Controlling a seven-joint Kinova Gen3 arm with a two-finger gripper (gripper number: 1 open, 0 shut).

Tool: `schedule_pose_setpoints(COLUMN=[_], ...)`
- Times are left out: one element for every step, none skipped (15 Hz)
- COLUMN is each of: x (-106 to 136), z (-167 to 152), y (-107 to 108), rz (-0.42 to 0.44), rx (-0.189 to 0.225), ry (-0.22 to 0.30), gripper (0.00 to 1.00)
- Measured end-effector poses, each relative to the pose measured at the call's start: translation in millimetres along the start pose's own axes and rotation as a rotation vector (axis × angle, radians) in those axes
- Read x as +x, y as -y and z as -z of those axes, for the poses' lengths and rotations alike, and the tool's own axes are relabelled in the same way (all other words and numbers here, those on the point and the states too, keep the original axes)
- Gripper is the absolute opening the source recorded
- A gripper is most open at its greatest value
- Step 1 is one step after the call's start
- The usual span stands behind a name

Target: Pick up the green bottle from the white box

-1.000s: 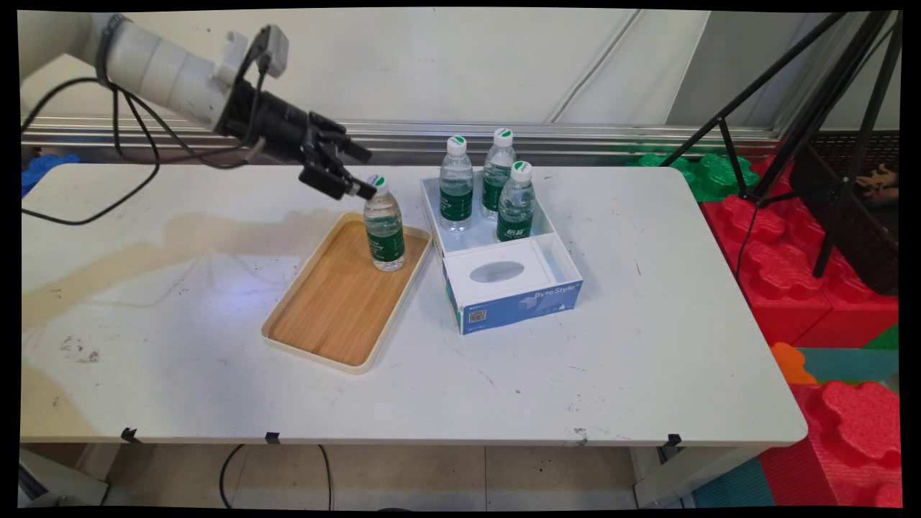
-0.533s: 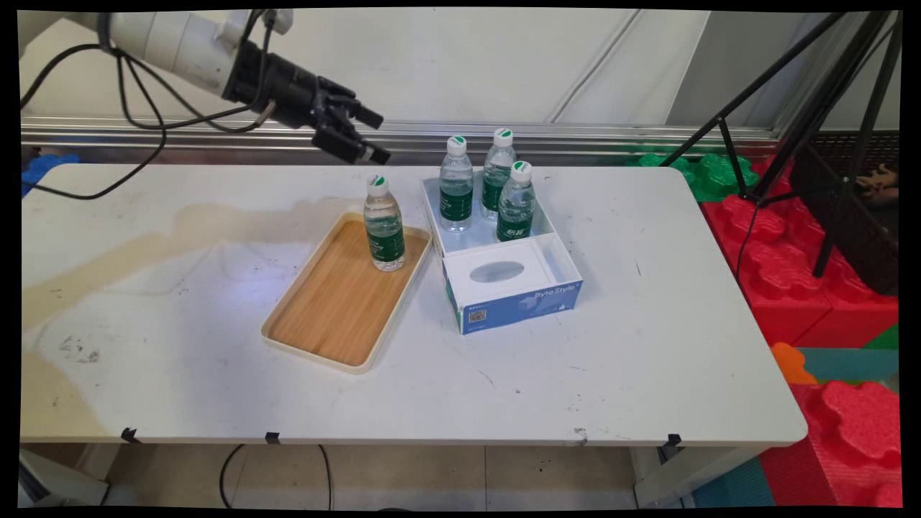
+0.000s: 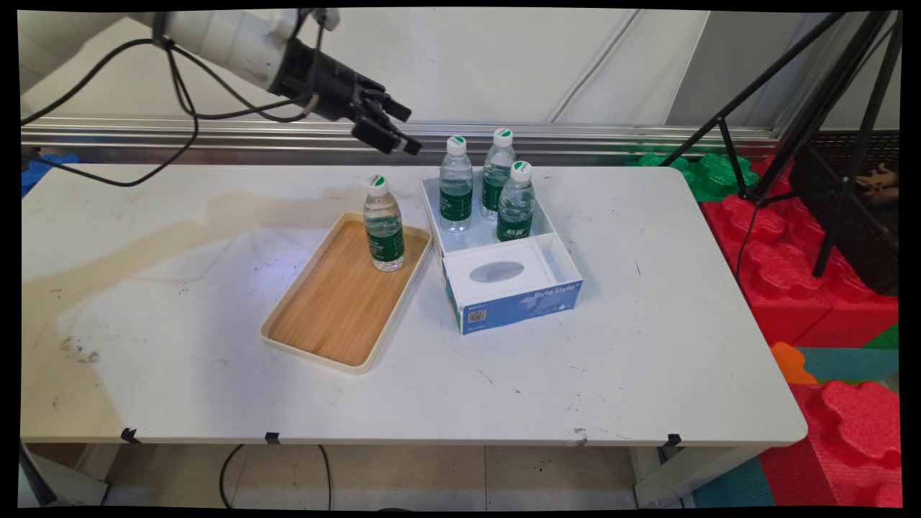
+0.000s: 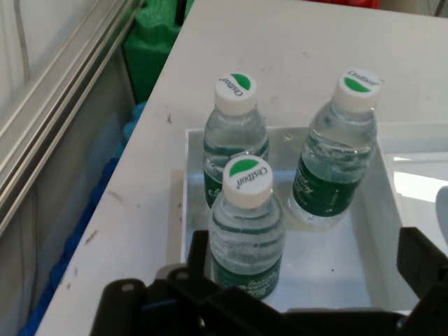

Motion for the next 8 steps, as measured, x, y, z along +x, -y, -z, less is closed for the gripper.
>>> schedule_pose_setpoints(x=[0.6,0.7,0.6,0.5,0.1,-0.6,-1.7,-3.2], z=[-9.4,-18.8,-27.4,-32.5,-40.3,-49.2,-56.8,-65.7], y=[2.6,5.0,6.9,8.1,9.9,12.1,13.7,15.6], rz=[0.003,0.006,0.010,0.012,0.016,0.022,0.028,0.036], rx=[-0.001,-0.001,-0.002,-0.002,-0.002,-0.002,-0.002,-0.002], ry=[0.009,0.019,0.029,0.035,0.044,0.056,0.067,0.079], gripper=[1.00,1.00,1.00,1.00,1.00,1.00,1.00,1.00])
